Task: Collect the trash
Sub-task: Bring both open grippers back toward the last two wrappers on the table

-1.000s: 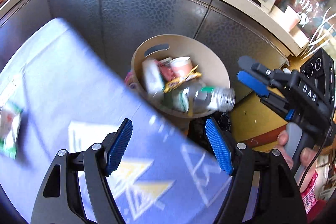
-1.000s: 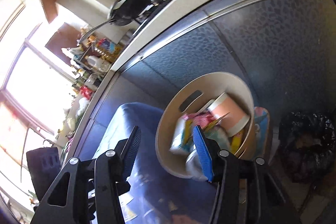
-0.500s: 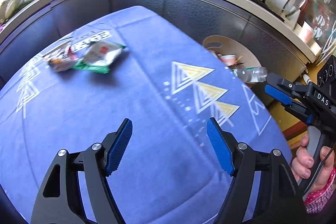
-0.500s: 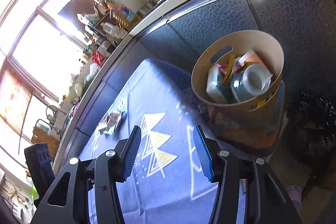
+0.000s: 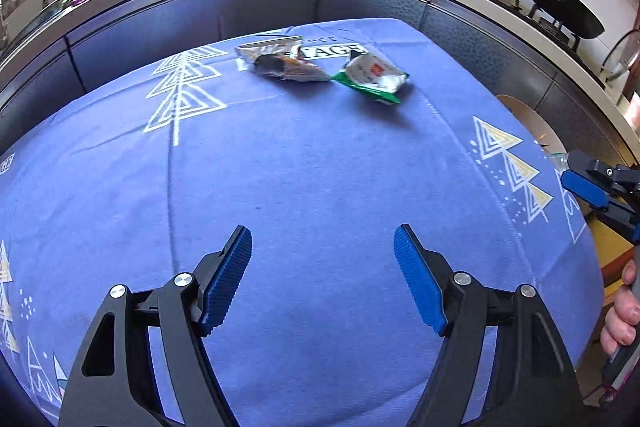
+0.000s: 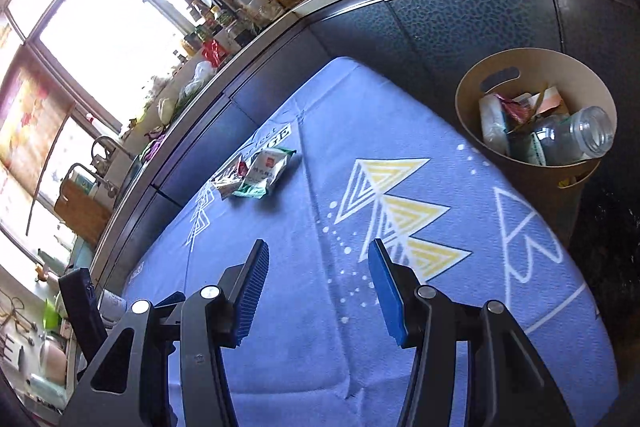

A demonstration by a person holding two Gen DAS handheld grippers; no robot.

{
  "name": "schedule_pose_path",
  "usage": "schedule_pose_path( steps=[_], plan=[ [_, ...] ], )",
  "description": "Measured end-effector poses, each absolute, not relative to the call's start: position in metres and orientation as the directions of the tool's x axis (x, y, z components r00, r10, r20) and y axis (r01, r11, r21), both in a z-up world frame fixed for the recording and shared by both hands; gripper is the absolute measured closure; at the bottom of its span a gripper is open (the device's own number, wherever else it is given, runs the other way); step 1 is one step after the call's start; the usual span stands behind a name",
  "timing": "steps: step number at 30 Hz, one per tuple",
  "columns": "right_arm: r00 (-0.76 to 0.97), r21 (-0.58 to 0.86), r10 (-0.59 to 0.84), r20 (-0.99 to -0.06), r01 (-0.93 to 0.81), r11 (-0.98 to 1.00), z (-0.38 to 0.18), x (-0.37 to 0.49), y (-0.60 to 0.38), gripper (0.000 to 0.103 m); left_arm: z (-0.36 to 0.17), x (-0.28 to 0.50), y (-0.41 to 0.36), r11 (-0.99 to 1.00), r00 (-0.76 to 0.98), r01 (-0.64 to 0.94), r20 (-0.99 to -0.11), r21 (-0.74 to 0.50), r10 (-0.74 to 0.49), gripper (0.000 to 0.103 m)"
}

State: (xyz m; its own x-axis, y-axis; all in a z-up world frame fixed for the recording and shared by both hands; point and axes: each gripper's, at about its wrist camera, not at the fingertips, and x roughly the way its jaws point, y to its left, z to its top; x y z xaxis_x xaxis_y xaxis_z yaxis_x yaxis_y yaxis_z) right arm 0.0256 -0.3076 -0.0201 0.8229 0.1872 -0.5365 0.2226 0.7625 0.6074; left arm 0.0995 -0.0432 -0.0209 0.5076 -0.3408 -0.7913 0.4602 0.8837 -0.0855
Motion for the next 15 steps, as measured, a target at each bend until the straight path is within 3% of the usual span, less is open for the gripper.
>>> schedule_pose_path(
  steps=[7, 15],
  plan=[
    [0.791, 0.552, 0.253, -0.557, 0.125, 0.825, -0.009, 0.07, -0.266, 0.05, -0.034, 0.118, 0.008, 0.93, 0.551, 0.354, -0.782, -0.097, -0.291, 0.03],
    [0.746, 0.511, 0.363, -0.559, -0.035, 0.859, 0.011, 0.183, -0.225, 0.053, -0.042, 0.125, 0.053, 0.932, 0.57, 0.273, -0.74, -0.238, -0.356, 0.03]
  ],
)
